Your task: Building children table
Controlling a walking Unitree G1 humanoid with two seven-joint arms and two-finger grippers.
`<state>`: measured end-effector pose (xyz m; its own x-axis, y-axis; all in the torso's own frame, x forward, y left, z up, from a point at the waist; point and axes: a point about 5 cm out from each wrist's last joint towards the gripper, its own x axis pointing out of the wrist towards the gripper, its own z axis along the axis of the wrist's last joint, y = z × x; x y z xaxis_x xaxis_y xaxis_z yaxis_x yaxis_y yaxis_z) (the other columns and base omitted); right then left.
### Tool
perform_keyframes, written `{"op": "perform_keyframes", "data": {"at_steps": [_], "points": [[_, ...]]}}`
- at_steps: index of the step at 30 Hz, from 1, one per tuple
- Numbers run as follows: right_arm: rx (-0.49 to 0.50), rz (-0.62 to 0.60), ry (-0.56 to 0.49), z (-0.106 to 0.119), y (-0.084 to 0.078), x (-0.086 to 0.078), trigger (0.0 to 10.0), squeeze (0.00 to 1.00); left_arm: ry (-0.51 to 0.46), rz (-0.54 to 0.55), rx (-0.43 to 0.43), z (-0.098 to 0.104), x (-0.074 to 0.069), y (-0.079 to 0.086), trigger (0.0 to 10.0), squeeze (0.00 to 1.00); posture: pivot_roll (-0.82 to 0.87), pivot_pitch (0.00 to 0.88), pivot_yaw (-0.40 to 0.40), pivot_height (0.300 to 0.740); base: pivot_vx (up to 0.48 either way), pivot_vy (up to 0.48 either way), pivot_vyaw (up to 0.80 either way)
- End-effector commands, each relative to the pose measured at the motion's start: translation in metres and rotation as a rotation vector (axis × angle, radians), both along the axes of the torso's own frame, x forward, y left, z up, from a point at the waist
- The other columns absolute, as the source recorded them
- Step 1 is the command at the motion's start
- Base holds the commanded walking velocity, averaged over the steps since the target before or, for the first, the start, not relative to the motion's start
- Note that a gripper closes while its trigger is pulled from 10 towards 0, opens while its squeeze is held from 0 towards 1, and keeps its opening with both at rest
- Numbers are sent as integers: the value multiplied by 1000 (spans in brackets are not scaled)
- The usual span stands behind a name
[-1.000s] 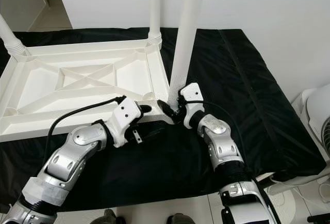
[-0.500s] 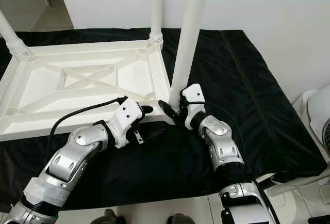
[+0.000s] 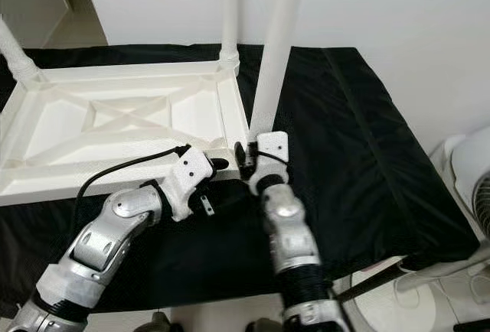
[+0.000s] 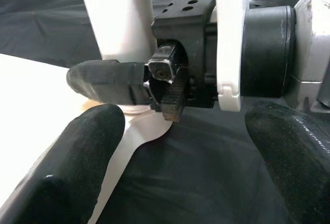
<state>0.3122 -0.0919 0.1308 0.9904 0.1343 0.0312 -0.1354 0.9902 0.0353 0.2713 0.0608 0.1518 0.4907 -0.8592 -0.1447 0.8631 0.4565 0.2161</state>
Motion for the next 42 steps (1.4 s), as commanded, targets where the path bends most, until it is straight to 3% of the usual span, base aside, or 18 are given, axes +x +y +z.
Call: {"op": "perform_keyframes", "data": {"at_steps": [1, 14, 15, 19, 24, 25, 26, 27, 29, 33, 35, 42], "points": [[32, -2, 31, -5, 0, -3, 10000, 0, -3, 41, 14, -4, 1, 3, 10000, 0, -75, 22, 3, 740, 0, 0, 0], [24, -28, 35, 0, -3, -6, 10000, 0, -5, 47, 13, -4, 1, 3, 10000, 0, -72, 17, -5, 740, 0, 0, 0], [27, -25, 26, 1, -5, -7, 10000, 1000, -4, 47, 13, -4, 1, 3, 10000, 0, -71, 17, -5, 740, 0, 0, 0], [35, 1, -14, 6, -13, -8, 10000, 1000, 0, 45, 12, -4, 0, 4, 10000, 0, -70, 20, -4, 740, 0, 0, 0], [19, 122, -49, 12, -27, -8, 10000, 1000, 11, 25, 18, -5, -3, 6, 10000, 0, -72, 26, -2, 740, 0, 0, 0], [7, 174, -52, 12, -32, -8, 10000, 0, 18, 11, 17, -6, -4, 6, 10000, 0, -73, 26, -1, 740, 0, 0, 0], [7, 174, -52, 12, -32, -8, 10000, 0, 18, 11, 17, -6, -4, 6, 10000, 0, -73, 26, -1, 740, 0, 0, 0], [-50, 296, -54, 12, -40, -8, 10000, 0, 19, -2, 19, -6, -6, 6, 10000, 0, -77, 29, 6, 740, 0, 0, 0], [-78, 339, -55, 12, -44, -8, 10000, 0, 12, -1, 21, -6, -6, 6, 10000, 0, -77, 30, 8, 740, 0, 0, 0], [-121, 409, -58, 11, -45, -5, 10000, 0, 7, 4, 21, -5, -5, 6, 10000, 0, -79, 35, 14, 740, 0, 0, 0], [-170, 521, -68, 12, -42, 4, 10000, 0, 11, 7, 18, -5, -4, 5, 10000, 0, -78, 37, 17, 740, 0, 0, 0], [-190, 598, -77, 15, -35, 14, 10000, 0, 14, 16, 10, -4, -5, 4, 10000, 0, -59, 45, 12, 740, 0, 0, 0]]}}
